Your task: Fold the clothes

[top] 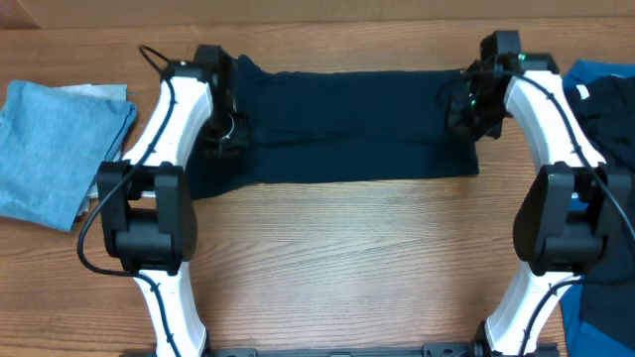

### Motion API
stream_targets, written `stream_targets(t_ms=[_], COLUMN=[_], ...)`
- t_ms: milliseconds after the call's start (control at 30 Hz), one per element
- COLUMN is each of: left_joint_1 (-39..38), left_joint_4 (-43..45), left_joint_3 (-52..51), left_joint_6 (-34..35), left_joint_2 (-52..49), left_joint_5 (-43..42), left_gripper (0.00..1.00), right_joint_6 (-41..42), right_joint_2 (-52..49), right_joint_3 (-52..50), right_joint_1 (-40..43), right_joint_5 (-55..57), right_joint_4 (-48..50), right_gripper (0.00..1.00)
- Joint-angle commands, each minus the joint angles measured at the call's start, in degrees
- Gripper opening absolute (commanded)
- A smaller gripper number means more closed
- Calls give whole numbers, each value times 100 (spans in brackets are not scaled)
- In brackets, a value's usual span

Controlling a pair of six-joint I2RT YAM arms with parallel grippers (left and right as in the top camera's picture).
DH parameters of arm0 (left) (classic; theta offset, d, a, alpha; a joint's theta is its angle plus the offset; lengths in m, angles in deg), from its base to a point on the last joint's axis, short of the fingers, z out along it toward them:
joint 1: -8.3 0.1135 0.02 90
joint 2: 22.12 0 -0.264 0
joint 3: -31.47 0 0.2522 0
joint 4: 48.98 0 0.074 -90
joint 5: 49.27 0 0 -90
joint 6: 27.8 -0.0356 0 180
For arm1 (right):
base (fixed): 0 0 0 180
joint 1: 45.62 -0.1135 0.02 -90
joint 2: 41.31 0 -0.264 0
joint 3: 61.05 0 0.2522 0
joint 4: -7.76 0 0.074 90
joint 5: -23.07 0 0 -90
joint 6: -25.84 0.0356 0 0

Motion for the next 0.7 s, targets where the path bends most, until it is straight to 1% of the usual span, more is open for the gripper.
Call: stream_targets(t_ms=[0,67,100,200,333,400,433,533,667], left_joint_1=[83,83,83,83,83,83,83,59,59], left_joint_4=[595,874,1117,1233,1187,1224,1167,625,-138], left_joint_3=[-525,-682,-846,-1021,-1362,-1700,-1832,-1897,-1897], left_joint_6=[87,-35,-92,-87,-55,90,136,175,284], left_joint_2=[151,151,151,151,151,151,151,151,153], left_joint_5=[234,238,297,293,295,295,271,267,221], left_gripper=[4,4,4,4,6,6,5,4,4], right_joint_6=[68,68,70,70,72,109,258,531,857], right_joint_2=[173,173,173,173,173,173,173,173,175], right_joint_3=[-739,-1130,-1543,-1996,-2092,-2092,-2092,-2092,-2092], right_joint_1=[0,0,0,0,15,15,15,15,15], right_joint_5=[-35,-33,-33,-33,-33,-31,52,538,616], right_joint_4=[654,1086,1504,1832,1307,1154,1043,684,153], right_gripper=[4,4,4,4,4,4,4,4,4])
